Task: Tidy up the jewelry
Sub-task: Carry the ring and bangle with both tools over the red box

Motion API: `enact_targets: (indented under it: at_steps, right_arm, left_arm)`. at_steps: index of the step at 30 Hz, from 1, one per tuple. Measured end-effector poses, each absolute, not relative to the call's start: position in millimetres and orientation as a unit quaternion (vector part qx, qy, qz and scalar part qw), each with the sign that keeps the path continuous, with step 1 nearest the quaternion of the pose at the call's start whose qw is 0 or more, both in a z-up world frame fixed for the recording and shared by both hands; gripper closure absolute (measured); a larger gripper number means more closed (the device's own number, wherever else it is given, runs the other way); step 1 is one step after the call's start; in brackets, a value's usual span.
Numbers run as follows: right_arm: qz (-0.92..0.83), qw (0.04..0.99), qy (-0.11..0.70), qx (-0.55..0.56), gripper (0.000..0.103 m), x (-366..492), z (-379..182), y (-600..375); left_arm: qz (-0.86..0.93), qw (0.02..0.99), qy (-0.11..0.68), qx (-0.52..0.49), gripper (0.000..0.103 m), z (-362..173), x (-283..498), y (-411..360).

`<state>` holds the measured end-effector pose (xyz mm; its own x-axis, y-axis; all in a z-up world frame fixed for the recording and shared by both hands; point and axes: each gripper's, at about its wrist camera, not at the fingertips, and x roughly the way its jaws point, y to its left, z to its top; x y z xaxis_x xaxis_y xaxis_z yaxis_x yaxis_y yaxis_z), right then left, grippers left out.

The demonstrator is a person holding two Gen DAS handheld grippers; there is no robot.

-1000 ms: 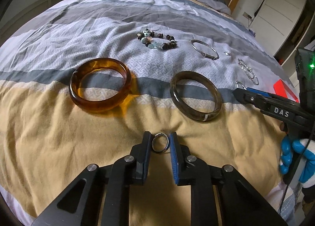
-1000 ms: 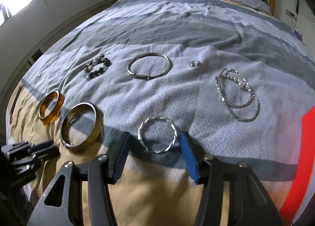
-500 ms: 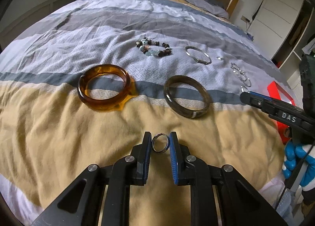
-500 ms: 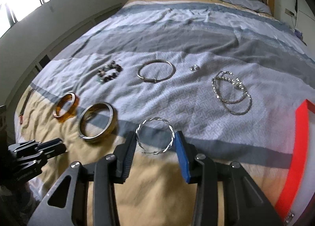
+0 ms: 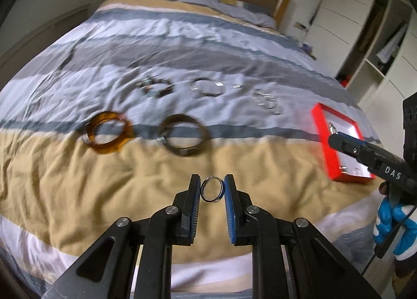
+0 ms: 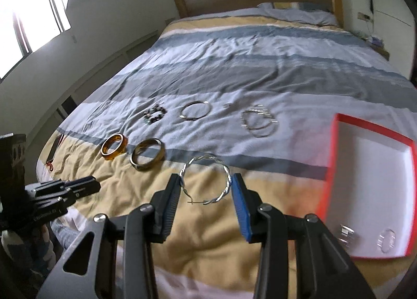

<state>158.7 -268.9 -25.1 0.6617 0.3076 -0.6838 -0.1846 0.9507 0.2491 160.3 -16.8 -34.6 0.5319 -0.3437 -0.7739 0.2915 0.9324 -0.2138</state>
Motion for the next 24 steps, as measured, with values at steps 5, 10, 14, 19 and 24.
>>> enact_targets:
  at_steps: [5, 10, 14, 19, 24]
  right_arm:
    - [0.092, 0.916, 0.38, 0.091, 0.065, 131.0, -20.4, -325.3]
    - [0.032, 0.914, 0.392, 0.098, 0.065, 114.6, -31.3, -392.0]
    - [-0.008, 0.91, 0.403, 0.099, 0.065, 111.9, -43.1, -436.0]
    - [-0.045, 0.901, 0.419, 0.104, 0.065, 118.5, -65.9, -475.9]
    - [-0.058, 0.888, 0.444, 0.104, 0.065, 128.0, -94.3, -493.4]
  left_arm:
    - [-0.232, 0.865, 0.445, -0.004, 0.085, -20.5, 155.8, -75.6]
    - [-0.288, 0.847, 0.446, 0.025, 0.085, -18.8, 158.3, -148.6]
    - [-0.329, 0.829, 0.45, 0.044, 0.085, -26.2, 168.4, -215.2]
    - [-0.363, 0.807, 0.461, 0.069, 0.085, -46.9, 184.2, -291.5]
    - [-0.374, 0.792, 0.473, 0.096, 0.085, -75.8, 194.5, -338.5]
